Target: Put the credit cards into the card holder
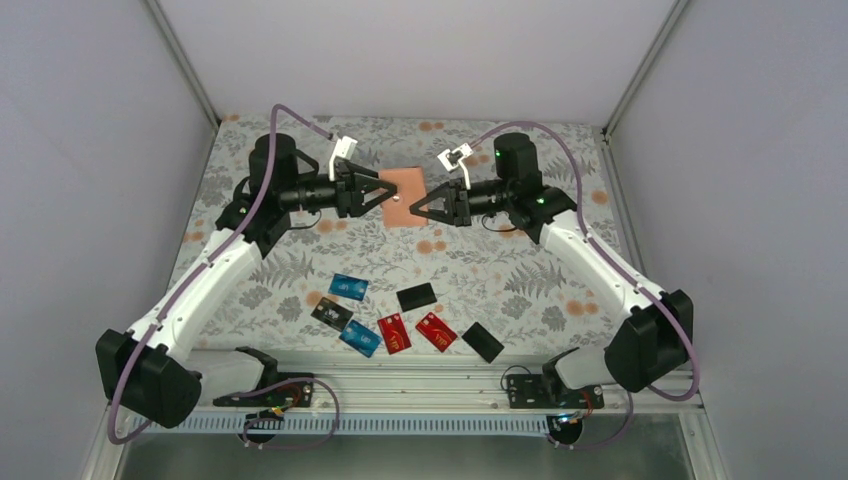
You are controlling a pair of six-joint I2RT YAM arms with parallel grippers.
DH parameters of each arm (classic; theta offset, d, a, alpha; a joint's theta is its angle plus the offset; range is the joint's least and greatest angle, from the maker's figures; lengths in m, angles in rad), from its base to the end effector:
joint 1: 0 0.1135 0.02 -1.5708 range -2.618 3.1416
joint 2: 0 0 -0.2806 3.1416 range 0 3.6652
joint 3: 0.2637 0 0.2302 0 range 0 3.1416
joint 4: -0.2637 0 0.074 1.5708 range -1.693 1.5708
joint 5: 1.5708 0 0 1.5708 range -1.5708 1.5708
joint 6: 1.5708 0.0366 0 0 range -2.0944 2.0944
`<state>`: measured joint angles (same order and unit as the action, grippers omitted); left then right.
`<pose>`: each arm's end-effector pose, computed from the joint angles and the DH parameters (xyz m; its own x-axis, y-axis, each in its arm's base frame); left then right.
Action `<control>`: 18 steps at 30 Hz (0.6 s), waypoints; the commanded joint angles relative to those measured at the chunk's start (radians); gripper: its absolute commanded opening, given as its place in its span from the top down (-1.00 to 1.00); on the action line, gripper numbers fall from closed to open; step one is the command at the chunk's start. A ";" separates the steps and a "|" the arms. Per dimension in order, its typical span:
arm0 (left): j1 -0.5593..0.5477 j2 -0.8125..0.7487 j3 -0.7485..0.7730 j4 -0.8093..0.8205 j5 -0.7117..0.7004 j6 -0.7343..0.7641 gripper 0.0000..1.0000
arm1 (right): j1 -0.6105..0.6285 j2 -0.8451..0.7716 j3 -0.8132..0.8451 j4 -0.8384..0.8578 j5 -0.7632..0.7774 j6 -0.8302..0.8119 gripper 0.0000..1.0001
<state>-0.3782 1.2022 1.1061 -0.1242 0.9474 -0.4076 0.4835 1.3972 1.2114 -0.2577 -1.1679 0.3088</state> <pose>0.2111 -0.1158 0.3928 -0.5638 -0.0250 -0.8256 0.7934 0.2615 -0.5497 0.2330 0.1604 0.3699 -0.6409 -0.2019 -0.7406 -0.7591 0.0233 0.6506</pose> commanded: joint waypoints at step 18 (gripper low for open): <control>-0.253 0.066 0.095 -0.315 -0.885 0.134 -0.85 | 0.052 0.081 0.086 -0.216 0.435 0.065 0.92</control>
<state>-0.5850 1.2194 1.1534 -0.3939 0.2337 -0.2943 0.5133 1.4670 1.2701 -0.4637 -0.7620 0.3580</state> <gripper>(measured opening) 0.928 0.096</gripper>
